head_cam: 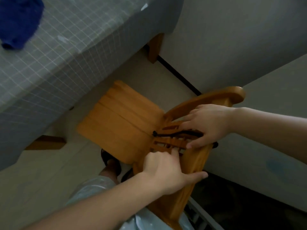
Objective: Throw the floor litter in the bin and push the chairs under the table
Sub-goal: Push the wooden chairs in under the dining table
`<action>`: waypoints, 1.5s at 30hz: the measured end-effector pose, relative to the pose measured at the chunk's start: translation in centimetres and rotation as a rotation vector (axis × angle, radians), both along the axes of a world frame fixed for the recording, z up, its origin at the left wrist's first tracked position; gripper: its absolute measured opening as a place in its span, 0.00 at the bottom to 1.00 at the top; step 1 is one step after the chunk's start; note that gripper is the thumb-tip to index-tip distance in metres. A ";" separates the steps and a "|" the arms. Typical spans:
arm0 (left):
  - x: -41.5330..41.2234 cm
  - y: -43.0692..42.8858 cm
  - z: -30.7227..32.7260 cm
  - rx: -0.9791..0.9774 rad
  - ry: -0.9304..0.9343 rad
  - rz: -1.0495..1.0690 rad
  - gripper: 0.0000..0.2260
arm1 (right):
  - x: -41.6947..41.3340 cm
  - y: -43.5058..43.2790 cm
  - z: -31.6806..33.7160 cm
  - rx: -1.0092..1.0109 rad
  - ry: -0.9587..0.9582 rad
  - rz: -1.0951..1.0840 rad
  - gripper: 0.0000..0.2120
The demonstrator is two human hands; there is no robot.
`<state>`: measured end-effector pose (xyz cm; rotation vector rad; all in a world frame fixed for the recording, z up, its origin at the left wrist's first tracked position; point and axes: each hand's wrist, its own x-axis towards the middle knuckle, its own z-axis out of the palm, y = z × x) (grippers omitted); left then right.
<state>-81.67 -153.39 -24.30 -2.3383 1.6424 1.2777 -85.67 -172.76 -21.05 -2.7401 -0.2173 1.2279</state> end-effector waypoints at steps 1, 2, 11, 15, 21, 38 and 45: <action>-0.1 -0.1 -0.1 0.030 0.013 0.004 0.48 | -0.1 -0.2 -0.3 0.023 0.020 -0.021 0.35; -0.3 -0.2 -0.2 0.047 0.019 0.015 0.48 | -0.1 -0.5 -0.5 0.047 0.030 -0.044 0.34; -1.0 -0.3 -1.1 0.479 0.446 0.215 0.57 | 0.6 -1.0 -1.9 0.081 0.262 -0.054 0.34; -2.0 0.4 -1.7 0.484 0.796 0.547 0.60 | 1.3 -1.1 -2.0 0.094 0.290 -0.039 0.34; -2.5 1.0 -1.3 0.399 0.820 0.614 0.59 | 2.0 -0.5 -1.0 0.027 0.364 -0.043 0.34; 13.4 6.4 4.3 0.394 0.580 0.347 0.48 | 11.1 5.0 2.7 0.167 0.344 -0.272 0.40; 17.6 8.3 5.1 0.364 0.669 0.373 0.49 | 16.0 6.2 4.8 0.216 0.324 -0.447 0.35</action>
